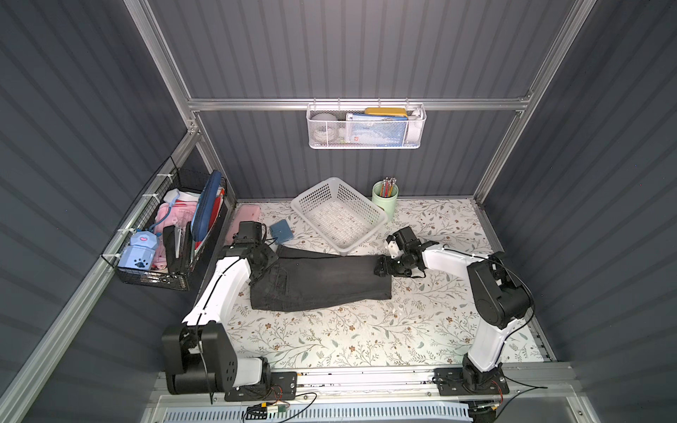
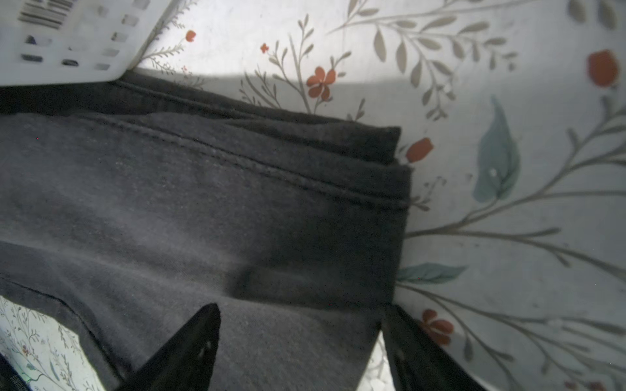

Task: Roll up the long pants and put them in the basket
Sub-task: Adjust the long pant at the center of the board.

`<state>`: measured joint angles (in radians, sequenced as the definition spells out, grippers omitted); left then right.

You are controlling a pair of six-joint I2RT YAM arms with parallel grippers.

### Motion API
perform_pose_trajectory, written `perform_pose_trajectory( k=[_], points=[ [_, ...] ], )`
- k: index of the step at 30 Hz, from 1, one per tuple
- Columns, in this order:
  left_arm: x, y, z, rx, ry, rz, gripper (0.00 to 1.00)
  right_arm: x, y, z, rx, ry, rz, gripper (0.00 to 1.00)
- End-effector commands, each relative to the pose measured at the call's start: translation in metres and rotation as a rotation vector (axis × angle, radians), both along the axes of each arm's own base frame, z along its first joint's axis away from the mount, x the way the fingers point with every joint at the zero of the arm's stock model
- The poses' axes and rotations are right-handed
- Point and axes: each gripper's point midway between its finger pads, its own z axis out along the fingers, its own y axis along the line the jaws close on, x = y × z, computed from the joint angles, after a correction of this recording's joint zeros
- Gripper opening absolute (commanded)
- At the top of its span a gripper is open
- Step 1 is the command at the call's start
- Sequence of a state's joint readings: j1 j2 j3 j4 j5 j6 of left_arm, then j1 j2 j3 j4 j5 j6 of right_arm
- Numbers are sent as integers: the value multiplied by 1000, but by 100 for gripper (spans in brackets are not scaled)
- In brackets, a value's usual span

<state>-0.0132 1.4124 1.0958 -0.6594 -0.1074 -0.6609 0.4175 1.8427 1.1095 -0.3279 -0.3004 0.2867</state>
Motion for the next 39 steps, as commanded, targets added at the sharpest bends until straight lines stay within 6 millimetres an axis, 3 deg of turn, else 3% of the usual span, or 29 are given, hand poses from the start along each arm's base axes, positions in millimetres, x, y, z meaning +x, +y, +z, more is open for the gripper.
perform_pose_trajectory(
  k=[1, 7, 12, 14, 18, 23, 26, 29, 33, 39],
  points=[
    [28, -3, 28, -5, -100, -35, 0, -29, -2, 2, 8, 80, 33, 78],
    [32, -12, 27, -50, -103, -62, 0, -59, -5, 7, -15, 126, 35, 81],
    [42, -18, 32, -81, -114, -72, 0, -57, -3, 42, -13, 4, -4, 79],
    [42, -18, 31, -76, -110, -81, 0, -51, 7, 54, 14, -54, 23, 72],
    [37, -21, 28, -86, -97, -98, 0, -44, 31, 58, 82, -89, 91, 51],
    [40, -22, 32, -93, -115, -96, 0, -61, 55, 28, 81, 52, 253, 33],
    [49, -20, 43, -84, -148, -86, 0, -88, 50, 5, 53, 163, 297, 22],
    [59, -18, 52, -72, -170, -84, 0, -116, 32, -10, 14, 241, 287, 20],
    [74, -20, 47, -76, -175, -97, 0, -149, 18, -14, 1, 309, 278, 19],
    [104, -38, 29, -106, -189, -138, 0, -162, 9, -23, -25, 333, 281, 19]
  ],
)
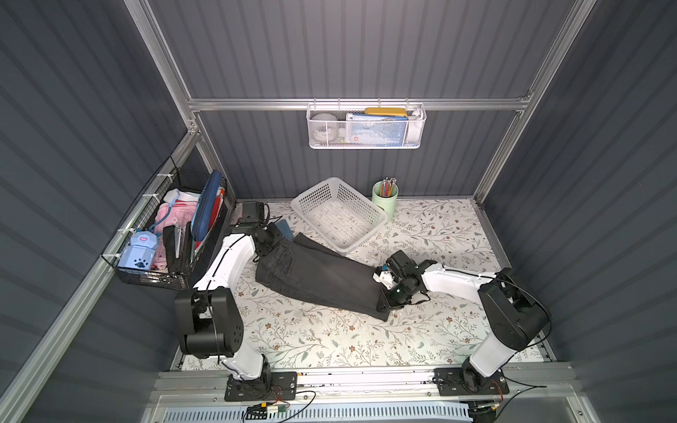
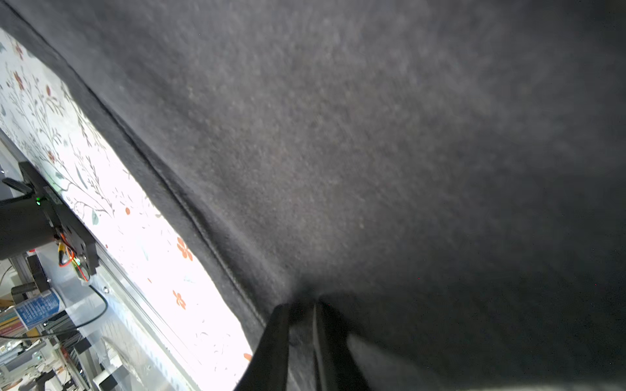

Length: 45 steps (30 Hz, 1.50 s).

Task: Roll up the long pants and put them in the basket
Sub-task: Adjust the long pant at the center of the board.

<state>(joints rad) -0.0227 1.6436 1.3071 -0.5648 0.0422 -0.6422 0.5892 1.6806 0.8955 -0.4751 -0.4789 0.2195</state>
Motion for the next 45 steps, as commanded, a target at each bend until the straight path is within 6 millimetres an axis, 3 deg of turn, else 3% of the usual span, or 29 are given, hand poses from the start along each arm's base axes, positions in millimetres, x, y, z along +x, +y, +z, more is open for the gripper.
perform_pose_trajectory(
  k=[1, 5, 6, 7, 11, 12, 14, 15, 16, 17, 21, 24, 27, 29, 31, 33, 35, 37, 38, 42, 45],
  points=[
    [35, -9, 19, 16, -124, -37, 0, -25, -19, -16, -88, 101, 7, 18],
    [60, -18, 9, 24, -152, -71, 0, -28, -16, -15, -85, 118, 18, 18],
    [64, -23, -2, 17, -141, -86, 0, -29, -15, -13, -82, 127, 22, 19],
    [76, -28, 7, 10, -175, -101, 0, -31, -15, -12, -81, 137, 25, 19],
    [94, -40, -5, 37, -198, -128, 2, -44, -15, -7, -94, 188, 66, 21],
    [92, -38, -7, 53, -180, -121, 12, -47, -15, -5, -99, 199, 79, 24],
    [85, -32, -5, 83, -142, -106, 51, -52, -15, 0, -102, 217, 102, 32],
    [85, -26, 5, 110, -154, -85, 64, -54, -15, 5, -98, 228, 113, 38],
    [77, -19, 6, 138, -124, -68, 88, -55, -15, 11, -94, 230, 122, 42],
    [69, -12, 13, 175, -119, -53, 99, -54, -13, 20, -81, 220, 134, 46],
    [47, -7, 42, 209, -140, -76, 97, -30, -1, 66, -34, 89, 158, 53],
    [31, -15, 59, 205, -165, -140, 89, 2, 11, 98, -23, -50, 180, 53],
    [0, -34, 58, 204, -106, -216, 82, 56, 4, 99, -126, -236, 98, 52],
    [-30, -52, 43, 195, -35, -276, 73, 95, -9, 90, -195, -310, -5, 53],
    [-56, -67, 26, 153, 21, -303, 67, 119, -20, 80, -240, -315, -82, 53],
    [-74, -79, 11, 107, 36, -315, 59, 132, -18, 66, -229, -300, -90, 53],
    [-87, -80, -3, 86, 58, -299, 44, 131, -12, 46, -226, -252, -64, 52],
    [-94, -77, -9, 86, 72, -286, 16, 117, -9, 27, -245, -168, -23, 50],
    [-96, -75, -11, 94, 76, -281, 12, 107, -11, 19, -278, -136, -3, 49],
    [-101, -66, -9, 134, 93, -256, 13, 57, -9, 12, -298, -33, 77, 47],
    [-109, -50, -13, 189, 136, -204, 17, 13, 12, 23, -204, 43, 115, 46]
  ],
)
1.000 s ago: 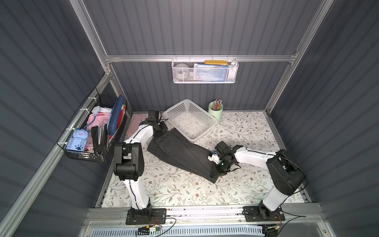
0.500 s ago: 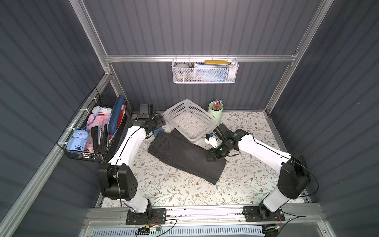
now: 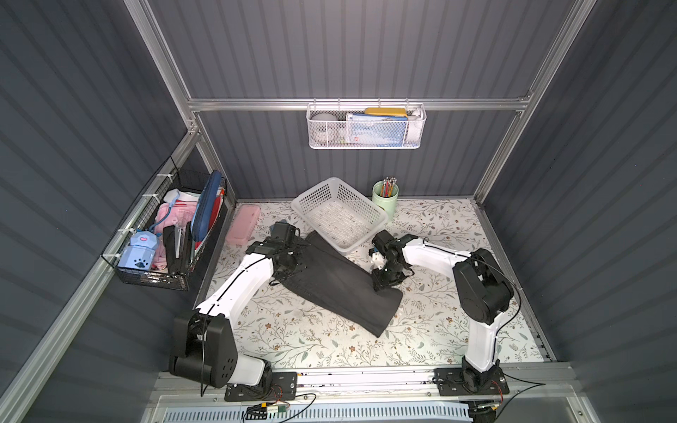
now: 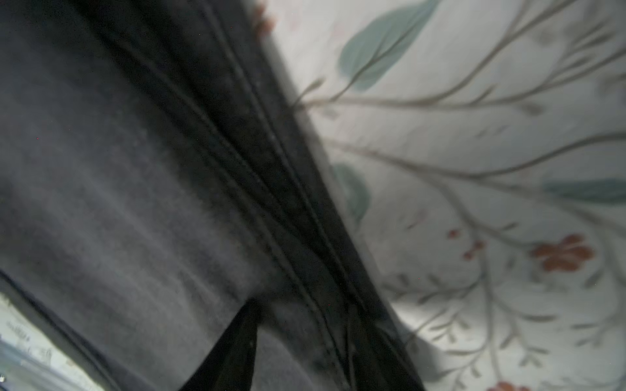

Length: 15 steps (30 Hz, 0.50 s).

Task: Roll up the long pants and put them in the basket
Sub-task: Adjust the long pant at the center of the board.

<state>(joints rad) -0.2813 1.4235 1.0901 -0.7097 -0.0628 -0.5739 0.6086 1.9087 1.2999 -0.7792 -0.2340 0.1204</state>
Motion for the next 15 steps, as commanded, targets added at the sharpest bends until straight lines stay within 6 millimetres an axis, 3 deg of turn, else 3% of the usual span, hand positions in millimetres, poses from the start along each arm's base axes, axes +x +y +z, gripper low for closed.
perform_pose_trajectory(
  k=[1, 5, 9, 12, 15],
  points=[
    [-9, 21, 6, 67, 18, 71, 17, -60, 21, 21, 90, 144, 45, 46],
    [-8, 44, 0, 69, 39, 156, 22, -93, 58, 38, 161, 191, 119, 46],
    [-4, 60, -3, 15, 40, 215, 23, -89, 74, 62, 209, 142, 131, 46],
    [-3, 67, -10, 19, 49, 241, 28, -61, 71, 80, 197, 27, 133, 50],
    [-2, 65, -20, -18, 68, 292, 40, -6, 78, 104, 193, -172, 135, 63]
  ],
)
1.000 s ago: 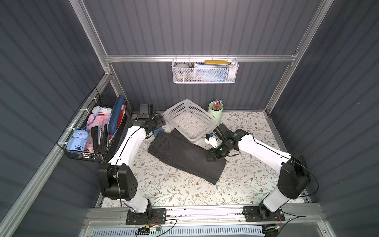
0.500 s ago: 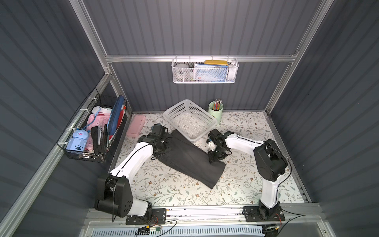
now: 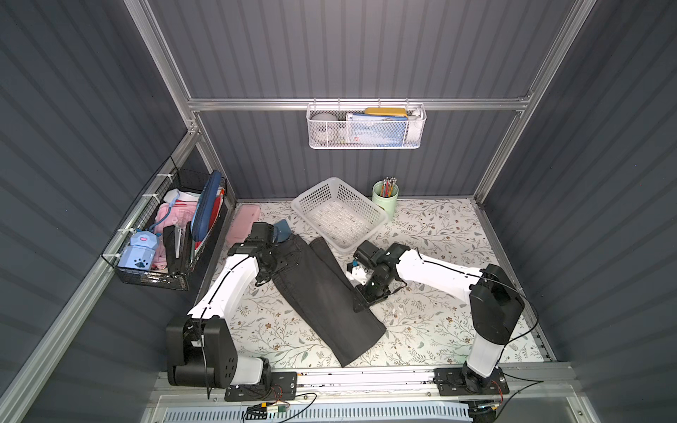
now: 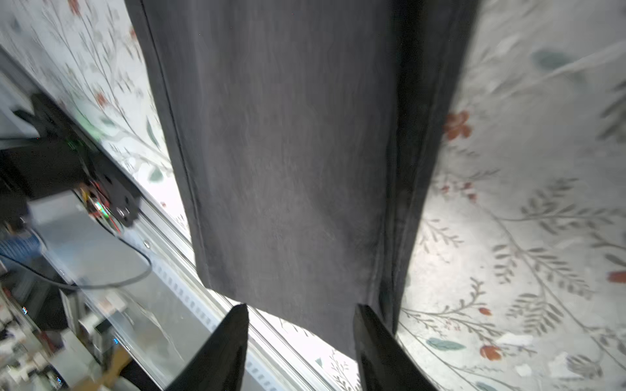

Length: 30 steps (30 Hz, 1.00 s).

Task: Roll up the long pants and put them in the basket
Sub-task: Adjust the long pant at the center of the board.

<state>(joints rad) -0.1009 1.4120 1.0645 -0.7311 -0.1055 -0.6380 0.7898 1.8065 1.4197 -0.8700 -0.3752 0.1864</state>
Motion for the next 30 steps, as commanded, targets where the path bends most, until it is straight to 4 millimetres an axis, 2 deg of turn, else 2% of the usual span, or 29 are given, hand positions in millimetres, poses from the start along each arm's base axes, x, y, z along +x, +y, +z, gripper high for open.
perform_pose_trajectory(
  k=[1, 3, 5, 7, 11, 16, 20, 24, 26, 28, 30],
  points=[
    [-4, -5, -17, -70, 29, 68, 42, 70, 9, 39, 31, -260, -32, 64],
    [-5, -6, -23, -105, 17, 132, 50, 110, 27, 52, 61, -355, -38, 69],
    [-4, 1, -27, -99, -20, 204, 58, 144, 48, 49, 59, -394, -34, 71],
    [-4, 10, -30, -114, -50, 272, 64, 170, 65, 48, 53, -422, -43, 71],
    [3, 18, -32, -167, -98, 315, 67, 195, 83, 50, 65, -456, -70, 71],
    [16, 23, -25, -122, -140, 257, 70, 198, 93, 60, 142, -494, -68, 73],
    [23, 24, -24, -114, -147, 239, 70, 192, 111, 56, 223, -442, -50, 73],
    [18, 32, -36, -56, -104, 230, 73, 180, 130, 52, 264, -433, -21, 73],
    [17, 35, -41, -47, -109, 229, 79, 175, 140, 50, 272, -440, -10, 74],
    [21, 30, -49, -80, -126, 201, 81, 175, 148, 43, 270, -444, -20, 75],
    [26, 22, -56, -118, -140, 171, 79, 185, 149, 33, 241, -466, -63, 75]
  ],
)
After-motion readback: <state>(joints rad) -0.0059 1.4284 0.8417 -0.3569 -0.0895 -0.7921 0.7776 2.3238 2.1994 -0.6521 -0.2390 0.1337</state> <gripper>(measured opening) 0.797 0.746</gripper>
